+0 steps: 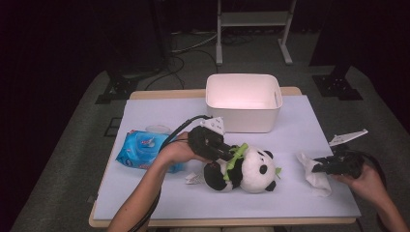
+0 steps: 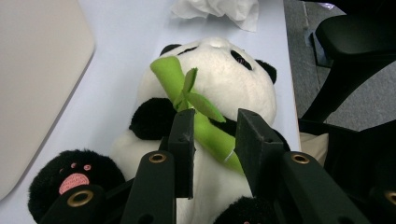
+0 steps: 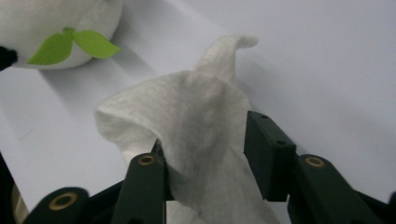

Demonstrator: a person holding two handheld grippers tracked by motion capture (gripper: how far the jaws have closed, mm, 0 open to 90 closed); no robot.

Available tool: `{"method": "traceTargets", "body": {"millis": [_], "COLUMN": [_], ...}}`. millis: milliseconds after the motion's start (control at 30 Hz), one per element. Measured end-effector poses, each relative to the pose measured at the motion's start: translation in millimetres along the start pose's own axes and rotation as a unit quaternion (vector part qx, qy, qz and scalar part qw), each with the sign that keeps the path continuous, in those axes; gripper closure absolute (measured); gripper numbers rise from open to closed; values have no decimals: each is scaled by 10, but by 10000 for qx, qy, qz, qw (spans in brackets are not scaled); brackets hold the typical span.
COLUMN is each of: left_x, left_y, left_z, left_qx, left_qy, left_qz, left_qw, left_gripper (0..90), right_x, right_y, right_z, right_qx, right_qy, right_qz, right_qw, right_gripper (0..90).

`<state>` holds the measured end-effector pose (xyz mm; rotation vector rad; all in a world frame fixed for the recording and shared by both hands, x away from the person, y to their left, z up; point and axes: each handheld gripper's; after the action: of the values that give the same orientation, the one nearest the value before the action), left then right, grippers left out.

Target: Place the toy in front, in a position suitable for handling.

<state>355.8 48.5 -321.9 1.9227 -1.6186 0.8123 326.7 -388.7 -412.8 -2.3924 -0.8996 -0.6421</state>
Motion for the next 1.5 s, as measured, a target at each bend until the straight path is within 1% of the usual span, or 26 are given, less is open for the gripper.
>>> {"method": "traceTargets", "body": {"millis": [133, 167, 233, 300, 367, 467, 600, 633, 700, 767, 867, 900, 933, 967, 1033, 1100, 1133, 1167, 1233, 1300, 1333, 1367, 1400, 1433, 1467, 1500], "left_x": [10, 10, 21, 25, 30, 29, -3, -3, -12, -4, 10, 24, 24, 37, 46, 53, 53, 59, 73, 86, 86, 97, 118, 118, 135, 158], "left_y": [-1, -1, 2, 1, 7, 6, 4, 4, 0, 2, 4, 8, 8, 15, 22, 29, 29, 32, 41, 48, 48, 59, 71, 71, 81, 96], "left_z": [-12, -12, -26, -39, -56, -60, -36, -36, -28, -26, -35, -41, -41, -45, -50, -57, -57, -57, -51, -49, -49, -44, -33, -33, -31, -26], "left_qx": [5, 5, 20, 31, 48, 50, 25, 25, 22, 19, 20, 31, 31, 37, 51, 44, 44, 47, 47, 43, 43, 29, 28, 28, 29, 5], "left_qy": [-7, -7, 26, 46, 67, 77, 22, 22, 36, 19, 52, 62, 62, 69, 64, 85, 85, 89, 90, 91, 91, 109, 125, 125, 132, 172], "left_qz": [10, 10, 25, 40, 41, 35, 19, 19, 4, 30, 23, 42, 42, 51, 64, 81, 81, 94, 89, 131, 131, 139, 161, 161, 187, 207], "left_qw": [10000, 10000, 10000, 10000, 10000, 10000, 10000, 10000, 10000, 10000, 10000, 10000, 10000, 10000, 9999, 9999, 9999, 9999, 9999, 9999, 9999, 9998, 9998, 9998, 9997, 9996], "left_gripper": [657, 657, 646, 641, 633, 625, 619, 619, 615, 611, 604, 601, 600, 594, 588, 582, 577, 575, 575, 568, 566, 565, 561, 554, 554, 551], "right_x": [11, 11, 44, 58, 65, 65, 29, 29, 2, 1, 25, 79, 79, 137, 187, 241, 241, 311, 409, 530, 530, 667, 739, 793, 793, 950], "right_y": [-50, -50, -92, -101, -101, -104, -110, -110, -111, -103, -114, -147, -147, -184, -218, -265, -265, -344, -450, -557, -557, -681, -745, -791, -791, -932], "right_z": [-40, -40, -72, -73, -42, 3, 152, 152, 205, 194, 162, 109, 109, 66, 49, 32, 32, 23, 13, 9, 9, 16, 23, 29, 29, 62], "right_qx": [-66, -66, -272, -309, -375, -324, -270, -270, -269, -160, -161, -185, -185, -233, -401, -191, -191, -10, 77, 243, 243, 359, 416, 453, 453, 584], "right_qy": [-103, -103, -167, -159, -216, -212, -401, -401, -526, -434, -333, -185, -185, -97, -148, -20, -20, 83, 193, 248, 248, 260, 277, 279, 279, 295], "right_qz": [-88, -88, -101, -41, -44, -47, -114, -114, -154, -81, -37, -94, -94, -171, -255, -321, -321, -497, -673, -873, -873, -1069, -1157, -1233, -1233, -1464], "right_qw": [9999, 9999, 9994, 9994, 9991, 9992, 9988, 9988, 9981, 9989, 9993, 9996, 9996, 9995, 9988, 9993, 9993, 9987, 9975, 9956, 9956, 9933, 9920, 9909, 9909, 9871], "right_gripper": [533, 533, 560, 586, 571, 551, 522, 522, 508, 504, 493, 494, 494, 500, 540, 583, 583, 694, 756, 773, 773, 792, 796, 808, 808, 809]}}
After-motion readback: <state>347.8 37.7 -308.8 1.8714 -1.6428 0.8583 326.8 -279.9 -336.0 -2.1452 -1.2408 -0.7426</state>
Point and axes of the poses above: each handheld gripper's, and its own axes: z roughly forward along the jaws, x roughly out of its top, y roughly to its right, and after that the axes turned 6 degrees about x, right-handed
